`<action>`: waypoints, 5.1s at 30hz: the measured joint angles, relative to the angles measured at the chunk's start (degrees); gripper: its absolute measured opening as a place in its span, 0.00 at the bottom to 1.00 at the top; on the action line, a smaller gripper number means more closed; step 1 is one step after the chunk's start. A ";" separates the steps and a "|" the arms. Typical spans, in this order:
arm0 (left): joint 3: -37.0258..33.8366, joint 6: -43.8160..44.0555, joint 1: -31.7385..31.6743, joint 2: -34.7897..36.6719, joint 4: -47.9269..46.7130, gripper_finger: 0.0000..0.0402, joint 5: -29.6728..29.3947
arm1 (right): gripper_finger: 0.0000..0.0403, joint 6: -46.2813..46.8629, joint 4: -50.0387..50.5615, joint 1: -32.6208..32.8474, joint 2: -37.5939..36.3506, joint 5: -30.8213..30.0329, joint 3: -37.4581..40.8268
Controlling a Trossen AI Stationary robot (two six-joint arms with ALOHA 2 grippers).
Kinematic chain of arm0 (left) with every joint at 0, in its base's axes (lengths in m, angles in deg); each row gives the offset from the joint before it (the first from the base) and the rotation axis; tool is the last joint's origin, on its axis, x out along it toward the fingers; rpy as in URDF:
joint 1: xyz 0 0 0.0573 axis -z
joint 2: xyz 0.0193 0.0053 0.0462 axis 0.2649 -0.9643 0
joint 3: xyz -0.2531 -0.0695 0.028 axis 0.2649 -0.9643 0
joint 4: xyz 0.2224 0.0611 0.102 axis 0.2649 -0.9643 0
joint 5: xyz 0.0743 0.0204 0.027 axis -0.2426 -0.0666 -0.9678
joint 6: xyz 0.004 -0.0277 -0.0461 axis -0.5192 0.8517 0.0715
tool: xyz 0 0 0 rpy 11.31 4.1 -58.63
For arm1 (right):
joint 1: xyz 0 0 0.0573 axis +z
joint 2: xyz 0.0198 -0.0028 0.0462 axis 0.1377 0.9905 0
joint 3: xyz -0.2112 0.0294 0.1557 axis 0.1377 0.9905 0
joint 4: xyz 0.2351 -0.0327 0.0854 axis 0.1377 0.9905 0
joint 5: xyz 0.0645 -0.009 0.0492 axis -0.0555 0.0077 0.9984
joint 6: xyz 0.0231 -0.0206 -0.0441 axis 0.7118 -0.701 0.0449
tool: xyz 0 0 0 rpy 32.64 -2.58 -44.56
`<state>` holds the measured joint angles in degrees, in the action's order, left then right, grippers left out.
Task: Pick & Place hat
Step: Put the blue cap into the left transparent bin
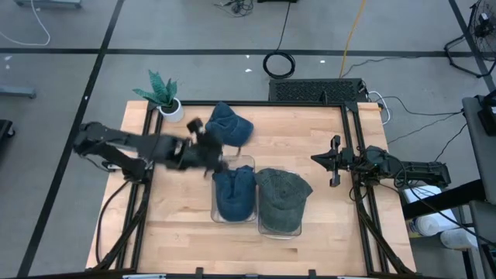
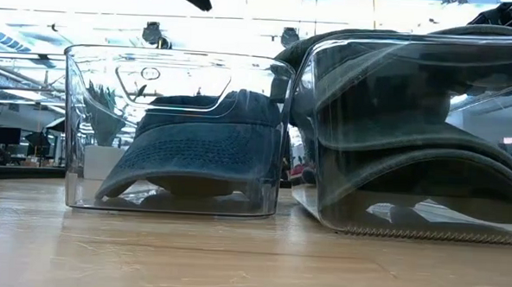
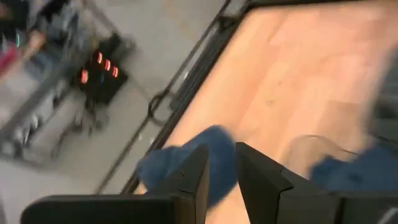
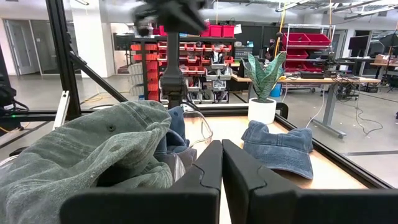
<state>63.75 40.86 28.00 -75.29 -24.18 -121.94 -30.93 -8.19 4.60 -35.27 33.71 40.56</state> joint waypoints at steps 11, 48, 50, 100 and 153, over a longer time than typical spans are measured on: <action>0.02 5.77 -35.92 -0.59 2.24 0.36 32.85 | 0.00 0.00 -0.04 0.00 0.01 -0.01 0.01; -0.07 -56.41 -47.27 -20.76 1.64 0.53 49.84 | 0.00 0.00 -0.02 -0.02 0.00 -0.02 0.02; -0.07 -59.39 -46.70 -20.76 1.57 0.51 49.86 | 0.00 0.00 -0.02 -0.01 0.00 0.00 0.01; -9.11 -50.73 -45.48 -25.30 14.80 0.37 46.25 | 0.00 0.00 -0.02 -0.01 0.01 0.00 0.00; -9.03 -55.43 13.17 5.92 7.96 0.02 18.12 | 0.00 0.00 -0.02 -0.01 0.02 -0.01 0.01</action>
<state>54.72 -14.57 41.16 -69.37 -16.21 -103.82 -30.93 -8.21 4.59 -35.25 33.70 40.57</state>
